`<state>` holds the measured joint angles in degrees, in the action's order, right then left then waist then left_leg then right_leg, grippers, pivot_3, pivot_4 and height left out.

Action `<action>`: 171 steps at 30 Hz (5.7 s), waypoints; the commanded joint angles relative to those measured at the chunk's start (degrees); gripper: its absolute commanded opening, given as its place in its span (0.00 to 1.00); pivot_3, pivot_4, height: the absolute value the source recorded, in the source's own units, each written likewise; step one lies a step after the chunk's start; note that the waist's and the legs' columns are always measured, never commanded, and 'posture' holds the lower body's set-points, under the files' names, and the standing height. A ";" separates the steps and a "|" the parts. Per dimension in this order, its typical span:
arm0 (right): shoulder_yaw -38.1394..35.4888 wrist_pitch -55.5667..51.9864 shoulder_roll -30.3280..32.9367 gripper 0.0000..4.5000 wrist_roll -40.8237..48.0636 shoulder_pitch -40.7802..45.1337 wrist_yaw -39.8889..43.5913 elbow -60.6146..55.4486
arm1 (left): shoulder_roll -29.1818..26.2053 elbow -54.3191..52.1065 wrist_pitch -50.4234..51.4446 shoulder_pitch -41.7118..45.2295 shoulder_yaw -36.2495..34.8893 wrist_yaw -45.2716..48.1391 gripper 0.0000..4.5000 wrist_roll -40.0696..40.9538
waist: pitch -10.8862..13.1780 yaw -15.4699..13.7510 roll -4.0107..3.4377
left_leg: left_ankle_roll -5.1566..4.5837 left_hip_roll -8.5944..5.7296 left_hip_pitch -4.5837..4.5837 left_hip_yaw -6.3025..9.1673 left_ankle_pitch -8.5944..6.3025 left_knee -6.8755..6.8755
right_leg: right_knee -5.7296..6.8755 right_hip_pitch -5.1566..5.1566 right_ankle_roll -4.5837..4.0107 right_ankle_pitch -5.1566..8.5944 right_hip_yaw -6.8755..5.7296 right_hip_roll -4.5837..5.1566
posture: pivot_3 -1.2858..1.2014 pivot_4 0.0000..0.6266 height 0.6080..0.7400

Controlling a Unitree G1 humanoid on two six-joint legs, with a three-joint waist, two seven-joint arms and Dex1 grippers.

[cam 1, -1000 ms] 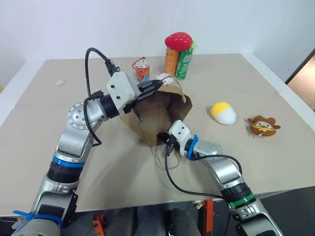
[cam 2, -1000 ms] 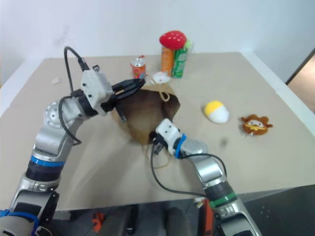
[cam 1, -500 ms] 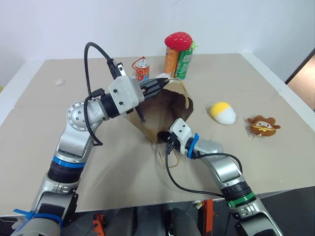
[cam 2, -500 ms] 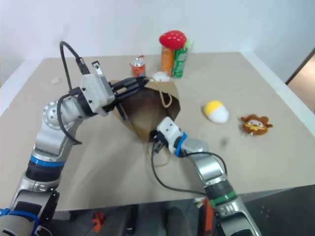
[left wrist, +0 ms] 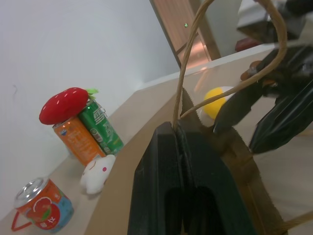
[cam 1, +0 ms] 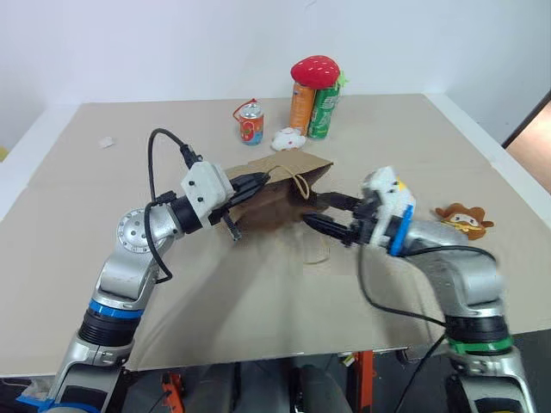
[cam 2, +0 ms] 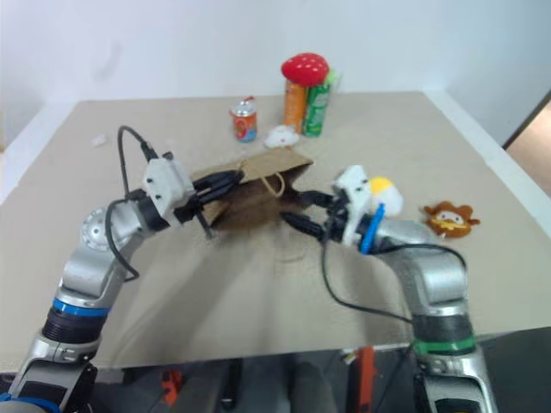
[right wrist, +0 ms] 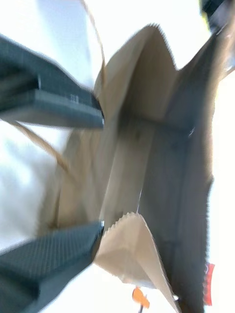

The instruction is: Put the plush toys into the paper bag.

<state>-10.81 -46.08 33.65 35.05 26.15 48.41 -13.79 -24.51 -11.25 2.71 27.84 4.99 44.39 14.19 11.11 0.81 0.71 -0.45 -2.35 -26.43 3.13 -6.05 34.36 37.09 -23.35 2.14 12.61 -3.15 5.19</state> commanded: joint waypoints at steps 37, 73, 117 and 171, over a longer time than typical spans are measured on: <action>3.97 12.37 3.71 0.02 -26.31 7.51 -22.71 19.12 | 1.28 -4.79 6.97 3.60 -0.75 -3.06 0.00 3.25 | 0.00 0.11 0.01 | -0.31 0.03 -0.01 -0.63 0.02 0.03 | -0.10 -0.04 0.10 -0.05 0.02 0.04 | 0.52 0.24 1.00; 18.73 4.55 -2.59 0.39 -13.15 20.60 -3.21 8.95 | 6.24 -7.53 10.86 3.60 1.00 -10.44 0.00 1.25 | 0.05 -0.04 0.10 | -0.26 0.06 -0.14 -0.57 -0.09 0.04 | -0.16 -0.13 0.17 -0.02 -0.07 0.05 | 0.52 0.24 1.00; -18.60 -6.41 -9.79 0.98 -31.64 -2.77 -57.64 3.73 | 5.62 -8.22 12.30 1.78 1.36 -10.81 0.00 0.59 | 0.03 -1.26 0.05 | -0.46 0.51 0.01 -1.50 -0.21 0.17 | -0.19 -0.09 0.16 -0.12 0.22 -0.02 | 0.52 0.24 1.00; -1.53 -18.64 18.64 0.01 14.27 8.98 4.83 -11.42 | 5.44 -5.36 9.73 3.44 1.09 -9.77 0.00 -2.27 | 0.06 -1.33 0.10 | -0.38 0.92 -0.07 -1.82 -0.40 0.17 | -0.47 -0.11 0.04 -0.09 0.04 0.18 | 0.52 0.24 1.00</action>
<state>-12.98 -66.30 53.04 49.11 34.23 54.91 -23.46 -19.11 -15.30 13.45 29.75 6.92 35.09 11.74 11.18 -0.52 0.81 -0.83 -1.40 -26.50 1.29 -6.45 34.53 36.61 -23.47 2.17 12.51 -3.11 5.36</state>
